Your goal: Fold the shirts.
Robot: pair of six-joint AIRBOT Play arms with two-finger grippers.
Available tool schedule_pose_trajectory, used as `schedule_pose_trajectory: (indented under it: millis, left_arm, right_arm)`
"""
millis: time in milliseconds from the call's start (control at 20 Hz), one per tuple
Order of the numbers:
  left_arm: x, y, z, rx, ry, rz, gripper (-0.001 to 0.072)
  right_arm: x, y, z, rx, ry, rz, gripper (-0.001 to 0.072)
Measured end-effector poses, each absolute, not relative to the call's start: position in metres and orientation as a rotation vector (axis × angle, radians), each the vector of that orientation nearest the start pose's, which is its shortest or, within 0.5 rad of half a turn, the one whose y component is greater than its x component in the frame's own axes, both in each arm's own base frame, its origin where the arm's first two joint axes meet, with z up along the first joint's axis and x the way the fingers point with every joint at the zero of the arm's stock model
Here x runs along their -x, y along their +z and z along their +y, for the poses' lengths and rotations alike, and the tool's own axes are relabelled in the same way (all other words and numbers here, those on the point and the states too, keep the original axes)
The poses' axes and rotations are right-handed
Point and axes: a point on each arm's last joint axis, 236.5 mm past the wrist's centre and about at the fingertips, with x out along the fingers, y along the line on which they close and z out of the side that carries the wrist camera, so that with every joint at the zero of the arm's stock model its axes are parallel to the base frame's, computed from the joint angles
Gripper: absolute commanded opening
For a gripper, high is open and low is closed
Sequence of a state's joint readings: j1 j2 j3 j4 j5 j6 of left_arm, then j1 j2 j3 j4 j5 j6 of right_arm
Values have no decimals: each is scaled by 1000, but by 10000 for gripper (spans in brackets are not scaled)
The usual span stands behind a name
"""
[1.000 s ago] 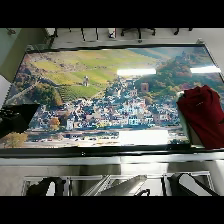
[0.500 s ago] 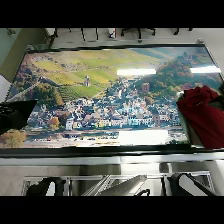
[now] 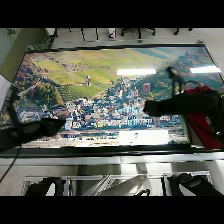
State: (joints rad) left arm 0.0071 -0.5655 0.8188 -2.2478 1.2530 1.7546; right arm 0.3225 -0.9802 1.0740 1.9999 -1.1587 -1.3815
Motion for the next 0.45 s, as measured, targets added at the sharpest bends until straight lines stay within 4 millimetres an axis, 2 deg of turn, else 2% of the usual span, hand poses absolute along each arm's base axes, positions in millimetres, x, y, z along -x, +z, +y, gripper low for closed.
schedule_pose_trajectory:
  millis: [150,300,450]
  left_arm:
    - [-222,105,-166,352,-627,979,17]
    - [-211,91,-183,344,-671,1003,16]
    - [-208,87,-189,342,-685,1006,17]
  right_arm:
    - [-283,87,229,-291,524,1145,19]
    - [-267,83,248,-306,576,1174,19]
    - [-261,81,256,-317,600,1185,19]
